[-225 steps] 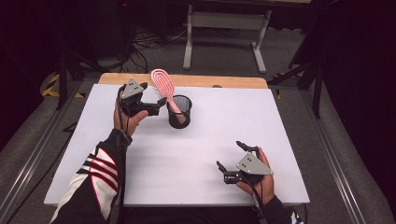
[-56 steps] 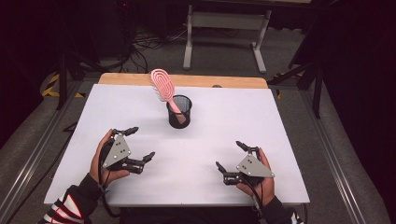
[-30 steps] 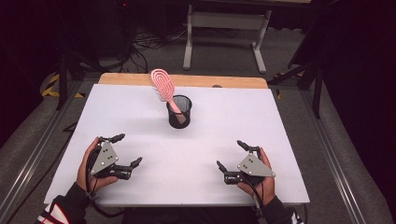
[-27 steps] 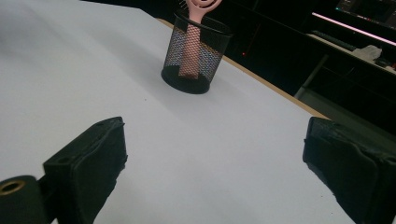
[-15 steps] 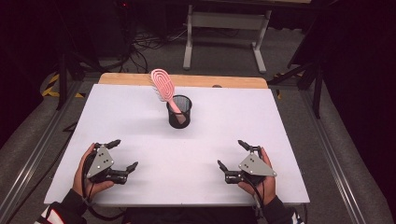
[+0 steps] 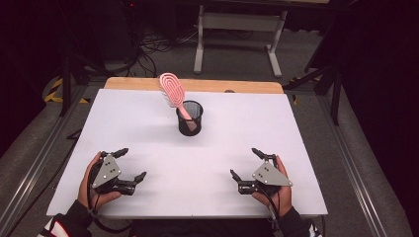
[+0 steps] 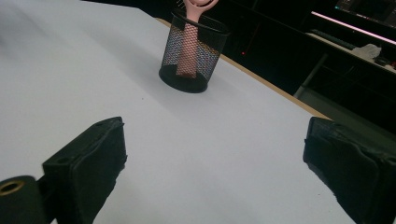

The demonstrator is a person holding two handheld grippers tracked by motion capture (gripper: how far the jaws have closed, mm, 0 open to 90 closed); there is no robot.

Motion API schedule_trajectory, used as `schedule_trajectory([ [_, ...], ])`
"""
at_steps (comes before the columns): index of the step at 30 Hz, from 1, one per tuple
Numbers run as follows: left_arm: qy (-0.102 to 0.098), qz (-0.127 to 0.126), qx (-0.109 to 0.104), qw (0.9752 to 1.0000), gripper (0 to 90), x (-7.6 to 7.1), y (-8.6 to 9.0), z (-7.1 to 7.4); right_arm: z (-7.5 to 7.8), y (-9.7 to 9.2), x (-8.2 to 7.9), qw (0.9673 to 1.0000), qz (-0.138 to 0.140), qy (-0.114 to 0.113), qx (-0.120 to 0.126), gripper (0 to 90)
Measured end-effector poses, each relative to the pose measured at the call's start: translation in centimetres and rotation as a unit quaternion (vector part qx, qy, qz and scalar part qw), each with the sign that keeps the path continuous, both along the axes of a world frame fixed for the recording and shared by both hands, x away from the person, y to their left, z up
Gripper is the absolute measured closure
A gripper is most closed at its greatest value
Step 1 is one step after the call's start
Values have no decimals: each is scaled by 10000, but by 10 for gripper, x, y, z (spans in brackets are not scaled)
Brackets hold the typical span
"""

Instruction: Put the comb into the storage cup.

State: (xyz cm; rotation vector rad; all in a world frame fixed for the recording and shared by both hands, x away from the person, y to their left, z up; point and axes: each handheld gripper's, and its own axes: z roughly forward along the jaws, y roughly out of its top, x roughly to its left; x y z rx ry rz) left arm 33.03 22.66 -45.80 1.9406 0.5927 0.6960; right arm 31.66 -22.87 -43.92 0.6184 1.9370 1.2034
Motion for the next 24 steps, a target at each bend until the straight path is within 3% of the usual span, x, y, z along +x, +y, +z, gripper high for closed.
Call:
schedule_trajectory([
  [24, 61, -42, 66, 10000, 62, 2, -1, -2, -3, 1, 4, 9999, -56, 97, 13, 65],
])
